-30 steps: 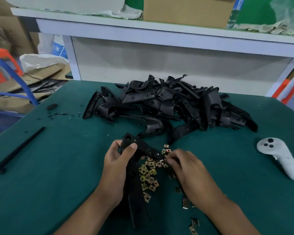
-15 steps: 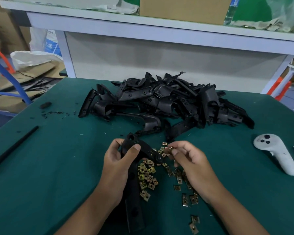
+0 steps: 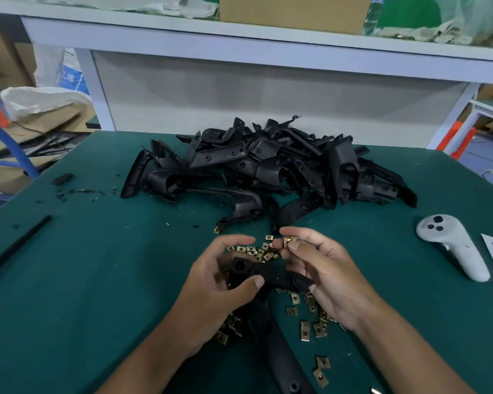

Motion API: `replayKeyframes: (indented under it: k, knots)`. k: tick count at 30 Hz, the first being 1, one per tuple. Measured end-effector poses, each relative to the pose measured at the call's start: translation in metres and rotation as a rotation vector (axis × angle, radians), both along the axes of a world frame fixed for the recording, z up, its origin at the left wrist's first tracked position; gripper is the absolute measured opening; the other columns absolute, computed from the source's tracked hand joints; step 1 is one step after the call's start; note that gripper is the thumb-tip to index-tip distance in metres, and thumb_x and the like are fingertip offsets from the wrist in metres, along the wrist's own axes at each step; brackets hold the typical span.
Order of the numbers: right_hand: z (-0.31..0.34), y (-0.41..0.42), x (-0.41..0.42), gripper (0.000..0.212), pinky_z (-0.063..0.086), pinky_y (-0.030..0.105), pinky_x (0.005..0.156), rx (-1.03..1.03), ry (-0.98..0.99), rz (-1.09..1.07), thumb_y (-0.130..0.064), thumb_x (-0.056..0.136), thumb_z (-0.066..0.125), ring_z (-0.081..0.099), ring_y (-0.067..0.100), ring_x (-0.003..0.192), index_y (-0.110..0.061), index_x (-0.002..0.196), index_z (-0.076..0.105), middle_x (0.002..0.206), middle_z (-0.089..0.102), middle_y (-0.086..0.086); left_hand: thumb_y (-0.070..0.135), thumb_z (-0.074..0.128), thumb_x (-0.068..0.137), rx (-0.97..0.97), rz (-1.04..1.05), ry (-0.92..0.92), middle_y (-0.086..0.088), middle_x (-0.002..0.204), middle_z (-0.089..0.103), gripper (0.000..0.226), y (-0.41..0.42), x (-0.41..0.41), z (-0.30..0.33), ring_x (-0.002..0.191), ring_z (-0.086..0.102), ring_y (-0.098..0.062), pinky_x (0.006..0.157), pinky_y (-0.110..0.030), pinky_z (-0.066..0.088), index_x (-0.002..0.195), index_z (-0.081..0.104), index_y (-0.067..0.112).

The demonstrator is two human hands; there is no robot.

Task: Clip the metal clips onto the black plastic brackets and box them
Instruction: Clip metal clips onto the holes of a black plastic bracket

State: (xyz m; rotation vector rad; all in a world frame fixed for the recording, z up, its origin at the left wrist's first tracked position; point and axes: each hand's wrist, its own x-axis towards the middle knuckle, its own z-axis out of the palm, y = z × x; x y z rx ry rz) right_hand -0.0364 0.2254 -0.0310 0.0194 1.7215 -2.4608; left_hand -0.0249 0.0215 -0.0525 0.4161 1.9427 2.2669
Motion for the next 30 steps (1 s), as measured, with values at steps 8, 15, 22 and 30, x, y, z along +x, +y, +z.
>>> replayKeyframes:
  k: [8, 15, 22, 30]
  knots:
    - [0.0008, -0.0013, 0.0028, 0.014, 0.059, 0.021, 0.066, -0.042, -0.061, 0.052, -0.014, 0.072, 0.078, 0.073, 0.012, 0.080, -0.020, 0.084, 0.081, 0.089, 0.075, 0.006, 0.013, 0.079, 0.077, -0.062, -0.014, 0.042, 0.006, 0.093, 0.071, 0.026, 0.0035, 0.0021, 0.0053, 0.084, 0.067, -0.006, 0.071, -0.015, 0.052, 0.098, 0.072, 0.027]
    - [0.0043, 0.0005, 0.0059, 0.015, 0.057, 0.020, 0.070, 0.002, -0.057, 0.161, -0.015, 0.087, 0.065, 0.067, 0.006, 0.075, -0.017, 0.094, 0.079, 0.080, 0.069, -0.003, 0.009, 0.088, 0.064, 0.006, -0.013, 0.007, 0.009, 0.081, 0.071, 0.035, 0.0044, -0.0016, 0.0041, 0.076, 0.067, -0.005, 0.067, -0.016, 0.054, 0.089, 0.071, 0.025]
    - [0.0069, 0.0036, 0.0082, 0.004, 0.049, 0.025, 0.064, 0.090, -0.022, 0.259, -0.025, 0.084, 0.075, 0.059, 0.010, 0.071, -0.021, 0.085, 0.073, 0.080, 0.065, -0.002, 0.010, 0.091, 0.066, 0.063, -0.083, -0.031, 0.002, 0.079, 0.074, 0.027, 0.0028, -0.0003, 0.0059, 0.076, 0.070, -0.008, 0.068, -0.018, 0.056, 0.084, 0.076, 0.023]
    - [0.0016, 0.0039, 0.0071, 0.006, 0.045, 0.014, 0.059, 0.268, 0.155, 0.197, -0.034, 0.084, 0.077, 0.055, 0.000, 0.064, -0.028, 0.085, 0.075, 0.072, 0.063, -0.013, 0.019, 0.087, 0.070, 0.057, -0.149, -0.076, -0.008, 0.090, 0.077, 0.031, 0.0039, 0.0022, 0.0074, 0.081, 0.072, -0.016, 0.070, -0.023, 0.057, 0.098, 0.074, 0.021]
